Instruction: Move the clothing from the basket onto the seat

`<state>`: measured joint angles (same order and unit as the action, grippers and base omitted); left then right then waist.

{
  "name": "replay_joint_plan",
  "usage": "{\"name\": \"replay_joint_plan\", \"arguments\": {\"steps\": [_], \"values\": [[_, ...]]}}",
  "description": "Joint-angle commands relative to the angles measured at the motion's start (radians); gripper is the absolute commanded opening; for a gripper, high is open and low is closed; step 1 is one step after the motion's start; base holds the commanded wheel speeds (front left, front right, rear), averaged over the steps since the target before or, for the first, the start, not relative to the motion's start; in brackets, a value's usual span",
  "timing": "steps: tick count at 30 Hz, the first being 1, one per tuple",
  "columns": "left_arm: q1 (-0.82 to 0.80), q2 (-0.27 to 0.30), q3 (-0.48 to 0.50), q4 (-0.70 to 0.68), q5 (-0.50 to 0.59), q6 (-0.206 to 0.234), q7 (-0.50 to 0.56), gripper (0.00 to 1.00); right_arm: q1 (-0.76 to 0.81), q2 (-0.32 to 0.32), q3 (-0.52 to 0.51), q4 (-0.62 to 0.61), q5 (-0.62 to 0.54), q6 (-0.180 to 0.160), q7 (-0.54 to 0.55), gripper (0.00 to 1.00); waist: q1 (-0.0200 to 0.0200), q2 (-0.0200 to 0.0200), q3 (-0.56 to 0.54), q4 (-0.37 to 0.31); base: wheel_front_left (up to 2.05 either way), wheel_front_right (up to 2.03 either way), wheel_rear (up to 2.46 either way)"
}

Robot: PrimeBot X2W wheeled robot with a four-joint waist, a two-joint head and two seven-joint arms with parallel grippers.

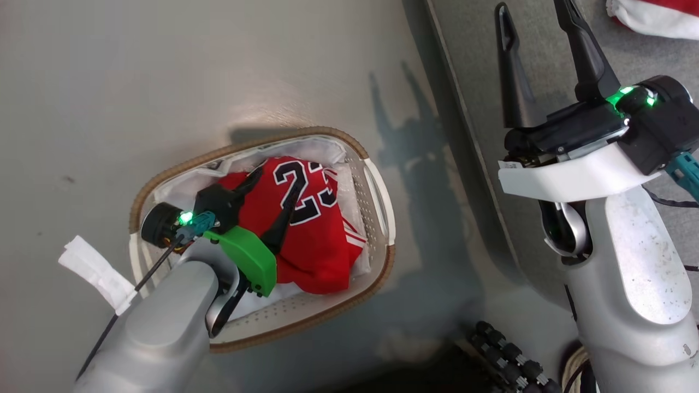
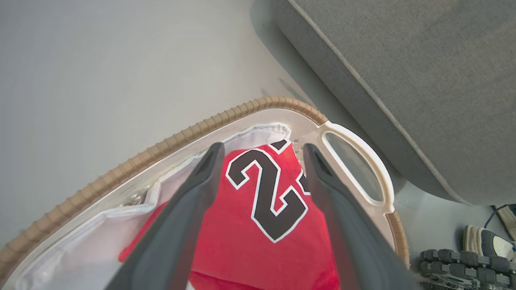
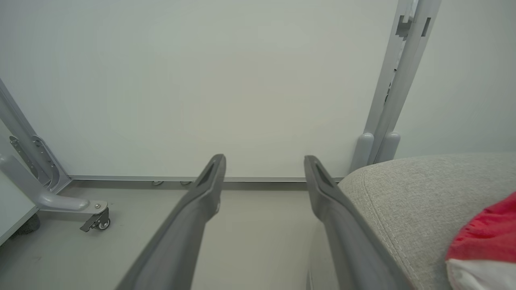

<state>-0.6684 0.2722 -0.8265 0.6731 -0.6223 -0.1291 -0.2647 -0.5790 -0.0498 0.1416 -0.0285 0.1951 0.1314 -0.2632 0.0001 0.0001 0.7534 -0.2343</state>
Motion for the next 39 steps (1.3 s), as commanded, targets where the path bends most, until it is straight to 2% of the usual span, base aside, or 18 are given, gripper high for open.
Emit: {"name": "replay_joint_plan", "arguments": {"steps": [1,8,16,18,24,32,39], "values": [[-0.032,0.019,-0.029,0.005,-0.005,-0.003,0.001,1.0,-0.016,-0.002,0.003,-0.011,0.006,-0.001,-0.002,1.0,-0.0001,-0.0001,0.053,-0.044,0.0,0.0,0.0],[-0.111,0.04,-0.168,0.027,-0.022,-0.003,0.001,1.0,-0.024,-0.002,0.0,-0.027,0.011,-0.001,-0.002,1.0,-0.0001,-0.0001,0.098,-0.064,0.0,0.0,0.0],[-0.222,0.058,-0.27,0.076,-0.042,-0.003,0.001,1.0,-0.028,-0.002,-0.008,-0.034,0.029,-0.001,-0.002,1.0,-0.0001,-0.0001,0.155,-0.083,0.0,0.0,0.0],[-0.267,0.059,-0.336,0.109,-0.05,-0.003,0.001,1.0,-0.029,-0.002,-0.008,-0.039,0.038,-0.001,-0.002,1.0,-0.0001,-0.0001,0.178,-0.088,0.0,0.0,0.0],[-0.296,0.039,-0.421,0.201,-0.101,-0.003,0.001,1.0,-0.022,-0.002,-0.013,-0.043,0.037,-0.001,-0.002,1.0,-0.0001,-0.0001,0.191,-0.09,0.0,0.0,0.0],[-0.265,0.014,-0.453,0.272,-0.137,-0.003,0.075,1.0,-0.023,-0.002,-0.031,-0.046,0.023,-0.001,-0.002,1.0,-0.0001,-0.0001,0.2,-0.075,0.0,0.0,0.0],[-0.248,0.002,-0.454,0.302,-0.108,-0.003,0.141,1.0,-0.037,-0.002,-0.031,-0.034,0.014,-0.001,-0.002,1.0,-0.0001,-0.0001,0.198,-0.065,0.0,0.0,0.0]]}}
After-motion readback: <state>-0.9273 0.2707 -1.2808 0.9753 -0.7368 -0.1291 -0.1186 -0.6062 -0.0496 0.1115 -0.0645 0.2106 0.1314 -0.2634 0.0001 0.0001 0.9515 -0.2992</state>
